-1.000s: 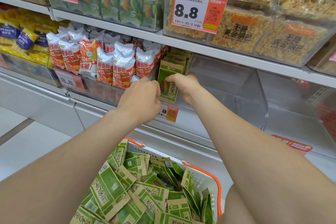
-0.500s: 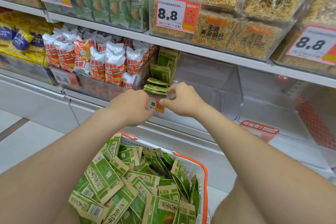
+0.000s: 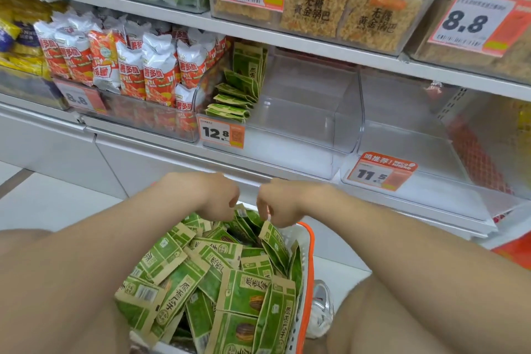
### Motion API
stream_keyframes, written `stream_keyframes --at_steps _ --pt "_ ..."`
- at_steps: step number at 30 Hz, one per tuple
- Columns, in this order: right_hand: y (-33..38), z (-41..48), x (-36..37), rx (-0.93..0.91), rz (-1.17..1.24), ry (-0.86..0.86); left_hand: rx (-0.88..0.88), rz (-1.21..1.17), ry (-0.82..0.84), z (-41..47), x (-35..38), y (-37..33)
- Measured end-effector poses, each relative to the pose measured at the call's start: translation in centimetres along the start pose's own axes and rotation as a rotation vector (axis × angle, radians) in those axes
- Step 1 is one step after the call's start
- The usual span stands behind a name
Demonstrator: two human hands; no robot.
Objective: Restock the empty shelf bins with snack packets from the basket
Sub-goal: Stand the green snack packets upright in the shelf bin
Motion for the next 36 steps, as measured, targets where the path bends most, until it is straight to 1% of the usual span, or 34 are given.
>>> stream_keyframes --at_steps 2,5,7,9,12,14,16,17,20,24,28,31,33,34,36 --pt "0.1 0.6 3.5 -0.013 -0.104 0.111 0.025 0.018 0.059 0.7 1.2 -0.9" --pt "1.4 0.4 8.3 -0.116 -0.216 0.237 0.068 0.054 0.091 1.5 2.2 -2.3" --pt "2.5 0.1 10.9 -0.157 -0.262 0.285 0.085 0.061 0.102 1.9 2.5 -2.9" --pt "3.2 -0.2 12.8 -0.158 -0.262 0.308 0.092 0.062 0.105 2.0 2.6 -3.4" --pt "3.9 -0.2 13.1 -0.156 -0.221 0.226 0.105 0.069 0.085 2.2 2.7 -3.8" --pt "3.9 0.1 12.1 -0.157 -0.139 0.238 0.111 0.071 0.078 2.2 2.7 -3.9" --pt "3.9 0.4 10.3 -0.160 -0.018 0.272 0.108 0.075 0.072 2.2 2.6 -3.7" --pt "3.7 0.6 9.1 -0.162 0.048 0.261 0.102 0.082 0.063 2.0 2.6 -3.5" --pt "2.9 0.7 5.3 -0.148 0.199 0.183 0.052 0.073 0.027 1.3 2.2 -2.2" --pt "1.6 0.0 -0.3 -0.063 0.322 -0.034 -0.025 0.033 -0.028 -0.3 1.1 0.1" --pt "0.5 -1.2 -5.5 0.053 0.407 -0.242 -0.045 -0.267 -0.095 -2.6 -0.6 0.9" --pt "-0.5 -2.8 -8.6 0.167 0.572 -0.379 0.004 -0.437 -0.153 -3.7 -1.7 0.3" --pt "-1.5 -4.0 -10.0 0.240 0.793 -0.458 0.025 -0.526 -0.239 -4.2 -2.4 -0.2" --pt "-2.0 -4.5 -10.6 0.253 0.932 -0.477 0.033 -0.553 -0.320 -4.3 -3.0 -0.2" --pt "-2.9 -5.2 -11.6 0.251 1.162 -0.494 0.033 -0.572 -0.541 -4.6 -4.7 0.1"
Point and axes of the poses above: each hand's wrist, its own z-axis towards the middle knuckle, its own x-axis out of the palm, y = z × x, the point moved 7 cm from there along z, towards the middle knuckle, and after that the axes turned 12 degrees about x, right-handed, at the moved point
